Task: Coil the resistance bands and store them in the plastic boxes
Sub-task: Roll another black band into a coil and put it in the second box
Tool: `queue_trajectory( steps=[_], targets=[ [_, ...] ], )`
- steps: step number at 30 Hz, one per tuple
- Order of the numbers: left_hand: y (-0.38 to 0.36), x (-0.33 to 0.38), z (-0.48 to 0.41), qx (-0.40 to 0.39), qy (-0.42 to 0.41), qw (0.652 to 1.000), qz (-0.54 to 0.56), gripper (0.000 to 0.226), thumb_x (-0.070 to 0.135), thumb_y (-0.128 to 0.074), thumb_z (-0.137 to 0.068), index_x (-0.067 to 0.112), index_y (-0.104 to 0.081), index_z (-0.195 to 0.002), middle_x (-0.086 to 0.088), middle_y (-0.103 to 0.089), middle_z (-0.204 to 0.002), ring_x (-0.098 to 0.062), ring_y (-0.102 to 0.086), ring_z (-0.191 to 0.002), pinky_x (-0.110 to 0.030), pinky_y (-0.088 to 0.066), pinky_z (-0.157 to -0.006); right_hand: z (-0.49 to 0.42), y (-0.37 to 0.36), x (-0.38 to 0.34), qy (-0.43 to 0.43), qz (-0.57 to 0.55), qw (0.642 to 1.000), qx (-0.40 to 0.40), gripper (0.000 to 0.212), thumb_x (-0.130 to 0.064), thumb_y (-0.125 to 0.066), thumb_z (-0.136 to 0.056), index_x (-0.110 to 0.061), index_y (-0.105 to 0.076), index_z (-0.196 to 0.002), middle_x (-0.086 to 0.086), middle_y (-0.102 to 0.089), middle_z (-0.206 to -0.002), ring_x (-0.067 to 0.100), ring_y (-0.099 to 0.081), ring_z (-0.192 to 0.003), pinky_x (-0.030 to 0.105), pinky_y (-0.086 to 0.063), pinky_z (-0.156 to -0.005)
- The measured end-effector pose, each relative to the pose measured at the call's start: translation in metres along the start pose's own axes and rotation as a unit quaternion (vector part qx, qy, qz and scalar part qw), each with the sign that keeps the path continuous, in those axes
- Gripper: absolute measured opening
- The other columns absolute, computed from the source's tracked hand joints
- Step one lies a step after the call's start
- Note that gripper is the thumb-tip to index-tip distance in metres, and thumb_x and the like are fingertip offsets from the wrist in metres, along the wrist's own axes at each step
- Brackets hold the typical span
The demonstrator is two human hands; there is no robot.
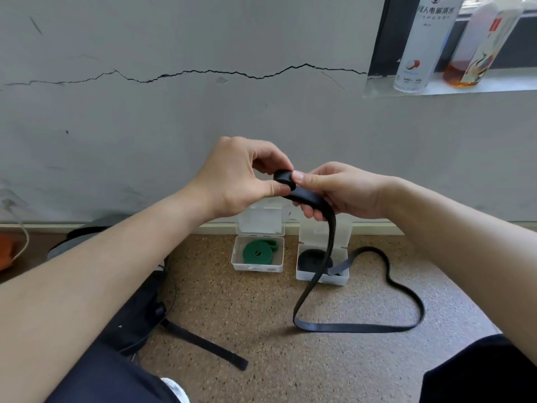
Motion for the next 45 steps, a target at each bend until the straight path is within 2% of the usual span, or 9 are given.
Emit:
queue_trajectory(
  steps=[8,11,14,16,26,34,38,41,45],
  targets=[
    [-0.005,0.002,-0.007,-0.054,-0.007,0.993,-0.102,0.022,0.025,-0.086,-0.076,0.026,-0.078,-0.096,0.009,-0.074,-0.088,-0.008,-0.067,-0.088,-0.035,-0.055,-0.083,-0.009,-0.005,0.004,0.035,0.013,0.998,0.045,0.045,-0.052,-0.064,-0.083,-0.007,-0.068,-0.084,0.005,-0.062,-0.065,0.017,-0.052,-0.059,0.022,-0.045,-0.057],
    [-0.011,-0.005,-0.001,-0.005,0.065,0.993,0.093,0.027,0.011,-0.086,-0.075,0.021,-0.075,-0.099,0.008,-0.076,-0.091,-0.007,-0.072,-0.088,-0.027,-0.058,-0.083,-0.01,-0.005,0.004,0.07,-0.076,0.994,0.022,0.039,-0.052,-0.068,-0.08,-0.013,-0.069,-0.081,0.004,-0.059,-0.065,0.015,-0.051,-0.059,0.021,-0.043,-0.057],
    [-0.028,-0.008,0.007,0.063,0.134,0.926,0.346,0.037,0.004,-0.081,-0.071,0.014,-0.07,-0.105,0.003,-0.076,-0.093,-0.01,-0.073,-0.089,-0.022,-0.056,-0.081,-0.011,-0.007,0.001,0.102,-0.166,0.981,0.007,0.032,-0.049,-0.061,-0.085,-0.019,-0.069,-0.076,0.002,-0.059,-0.064,0.011,-0.051,-0.054,0.019,-0.045,-0.057],
    [-0.032,-0.008,0.005,0.1,0.149,0.9,0.398,0.036,0.01,-0.08,-0.067,0.012,-0.071,-0.102,0.001,-0.076,-0.09,-0.013,-0.073,-0.085,-0.024,-0.056,-0.081,-0.011,-0.009,0.001,0.11,-0.214,0.971,-0.002,0.032,-0.048,-0.061,-0.086,-0.017,-0.064,-0.077,0.002,-0.059,-0.065,0.011,-0.052,-0.054,0.019,-0.046,-0.057],
    [-0.005,-0.01,-0.006,0.023,0.061,0.994,0.086,0.026,0.013,-0.089,-0.071,0.022,-0.077,-0.091,0.005,-0.077,-0.086,-0.007,-0.073,-0.081,-0.027,-0.059,-0.08,-0.006,-0.003,0.003,0.04,-0.033,0.998,0.028,0.053,-0.061,-0.055,-0.087,-0.009,-0.064,-0.087,0.007,-0.061,-0.068,0.019,-0.053,-0.059,0.025,-0.046,-0.059],
    [-0.008,0.007,-0.009,-0.031,-0.005,0.987,-0.157,0.027,0.026,-0.087,-0.071,0.026,-0.078,-0.096,0.006,-0.072,-0.082,-0.018,-0.065,-0.082,-0.037,-0.053,-0.076,-0.009,-0.008,0.001,0.06,0.034,0.995,0.073,0.057,-0.062,-0.058,-0.085,-0.006,-0.067,-0.083,0.009,-0.058,-0.065,0.019,-0.048,-0.057,0.026,-0.041,-0.056],
    [-0.01,-0.004,-0.002,0.016,0.072,0.996,0.058,0.032,0.013,-0.089,-0.07,0.021,-0.076,-0.098,0.006,-0.076,-0.087,-0.01,-0.072,-0.08,-0.027,-0.057,-0.077,-0.011,-0.006,0.002,0.093,-0.065,0.992,0.047,0.048,-0.054,-0.057,-0.092,-0.007,-0.067,-0.086,0.007,-0.055,-0.066,0.015,-0.047,-0.057,0.023,-0.038,-0.054],
    [-0.023,-0.009,0.006,0.063,0.134,0.939,0.309,0.036,-0.003,-0.08,-0.075,0.012,-0.069,-0.107,0.001,-0.076,-0.096,-0.011,-0.074,-0.089,-0.023,-0.056,-0.08,-0.011,-0.007,0.0,0.111,-0.156,0.981,0.022,0.042,-0.055,-0.057,-0.087,-0.018,-0.074,-0.082,0.004,-0.057,-0.064,0.013,-0.048,-0.054,0.021,-0.04,-0.055],
    [-0.026,-0.004,0.002,0.112,0.135,0.915,0.364,0.027,0.0,-0.078,-0.078,0.013,-0.071,-0.101,0.001,-0.078,-0.088,-0.014,-0.074,-0.084,-0.024,-0.056,-0.078,-0.01,-0.009,-0.002,0.109,-0.241,0.964,-0.001,0.051,-0.055,-0.048,-0.089,-0.011,-0.058,-0.113,0.0,-0.058,-0.064,0.01,-0.05,-0.052,0.02,-0.042,-0.057]
  ],
)
Point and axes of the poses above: each hand's wrist, its own z-axis away from the middle knuckle, its own y-axis out of the back of the hand, x = y × z, the point moved 3 cm from there along -z, towards the middle knuckle
